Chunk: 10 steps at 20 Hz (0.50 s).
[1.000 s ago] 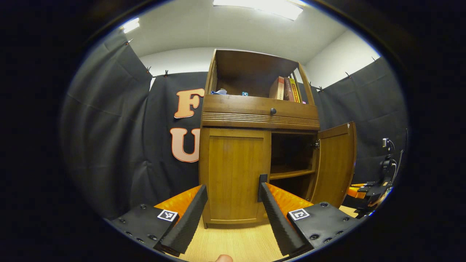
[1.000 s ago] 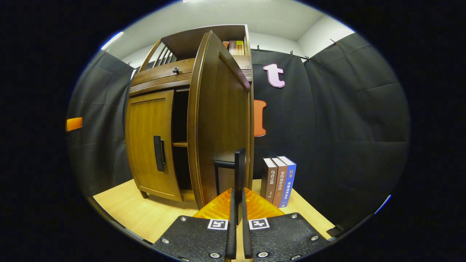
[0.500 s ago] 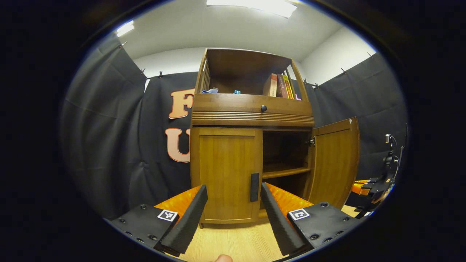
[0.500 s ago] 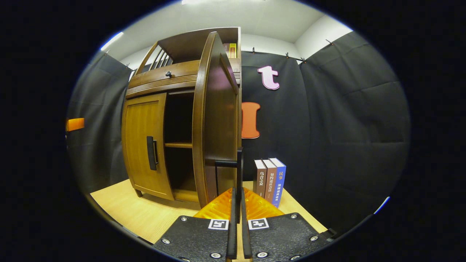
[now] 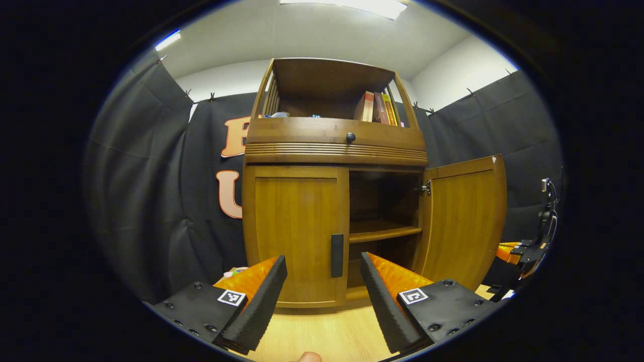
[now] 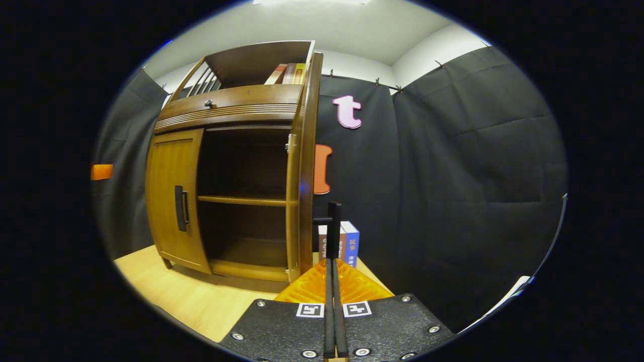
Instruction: Open the right door of the double-door shoe cabinet with the right hand, and open the left door with the left hand.
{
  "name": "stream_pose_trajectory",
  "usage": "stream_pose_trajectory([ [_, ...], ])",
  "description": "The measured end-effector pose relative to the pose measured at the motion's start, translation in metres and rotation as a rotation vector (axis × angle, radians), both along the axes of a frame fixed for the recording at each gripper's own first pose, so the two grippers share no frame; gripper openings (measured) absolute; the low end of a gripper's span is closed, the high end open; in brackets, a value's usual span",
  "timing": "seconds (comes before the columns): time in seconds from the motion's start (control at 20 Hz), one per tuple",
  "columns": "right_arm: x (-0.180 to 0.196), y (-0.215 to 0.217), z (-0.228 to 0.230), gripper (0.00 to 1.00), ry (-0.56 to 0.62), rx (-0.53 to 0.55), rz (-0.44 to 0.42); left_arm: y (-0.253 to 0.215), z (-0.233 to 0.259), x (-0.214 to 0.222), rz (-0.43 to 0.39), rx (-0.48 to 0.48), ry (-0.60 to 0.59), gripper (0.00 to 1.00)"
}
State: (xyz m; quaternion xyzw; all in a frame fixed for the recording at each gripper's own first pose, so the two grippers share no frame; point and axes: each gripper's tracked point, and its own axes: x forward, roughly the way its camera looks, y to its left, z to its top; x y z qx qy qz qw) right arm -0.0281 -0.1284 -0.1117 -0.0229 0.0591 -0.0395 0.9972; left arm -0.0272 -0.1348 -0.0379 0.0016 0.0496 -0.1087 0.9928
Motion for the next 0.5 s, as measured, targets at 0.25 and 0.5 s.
stream_pose_trajectory([
  [0.25, -0.010, -0.015, 0.011, 0.00, -0.035, -0.001, -0.018, -0.021, -0.023, 0.026, -0.004, -0.016, 0.041, 0.95],
  [0.5, -0.011, -0.024, 0.017, 0.02, -0.057, 0.000, -0.033, -0.049, -0.042, 0.065, -0.014, 0.002, 0.048, 0.95],
])
